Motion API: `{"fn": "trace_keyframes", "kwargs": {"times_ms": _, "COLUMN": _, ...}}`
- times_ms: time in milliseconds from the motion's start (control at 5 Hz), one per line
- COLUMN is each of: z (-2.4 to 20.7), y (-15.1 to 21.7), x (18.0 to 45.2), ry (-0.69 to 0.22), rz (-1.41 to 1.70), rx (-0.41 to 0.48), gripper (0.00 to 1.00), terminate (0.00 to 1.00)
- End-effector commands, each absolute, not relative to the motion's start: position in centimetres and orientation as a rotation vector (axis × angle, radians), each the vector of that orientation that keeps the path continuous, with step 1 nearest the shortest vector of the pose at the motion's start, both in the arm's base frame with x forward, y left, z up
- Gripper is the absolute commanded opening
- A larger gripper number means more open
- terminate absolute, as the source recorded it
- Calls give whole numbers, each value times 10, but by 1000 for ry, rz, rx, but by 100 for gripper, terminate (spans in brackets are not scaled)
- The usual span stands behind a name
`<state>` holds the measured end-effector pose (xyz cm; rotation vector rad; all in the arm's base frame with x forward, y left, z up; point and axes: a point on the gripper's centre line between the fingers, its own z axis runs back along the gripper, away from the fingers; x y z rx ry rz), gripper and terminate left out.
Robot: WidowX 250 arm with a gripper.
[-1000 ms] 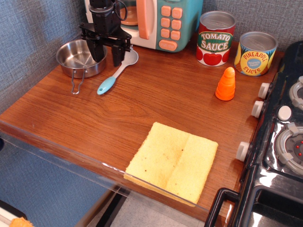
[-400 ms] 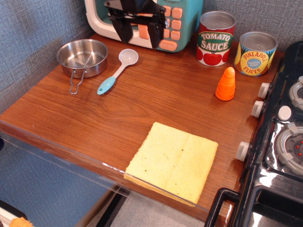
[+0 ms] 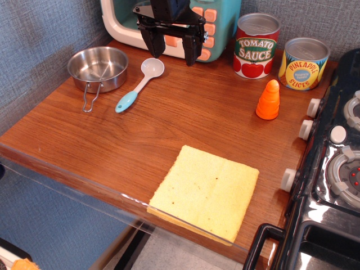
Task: Move the pot to the left of the spoon
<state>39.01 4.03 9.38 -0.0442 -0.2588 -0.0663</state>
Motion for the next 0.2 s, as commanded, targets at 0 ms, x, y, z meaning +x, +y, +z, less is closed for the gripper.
{"fn": "trace_keyframes", "kwargs": {"times_ms": 0, "z": 122, "y": 41, "x": 387, "ry": -325, "rz": -72, "rx": -33, "gripper": 100, "terminate": 100}}
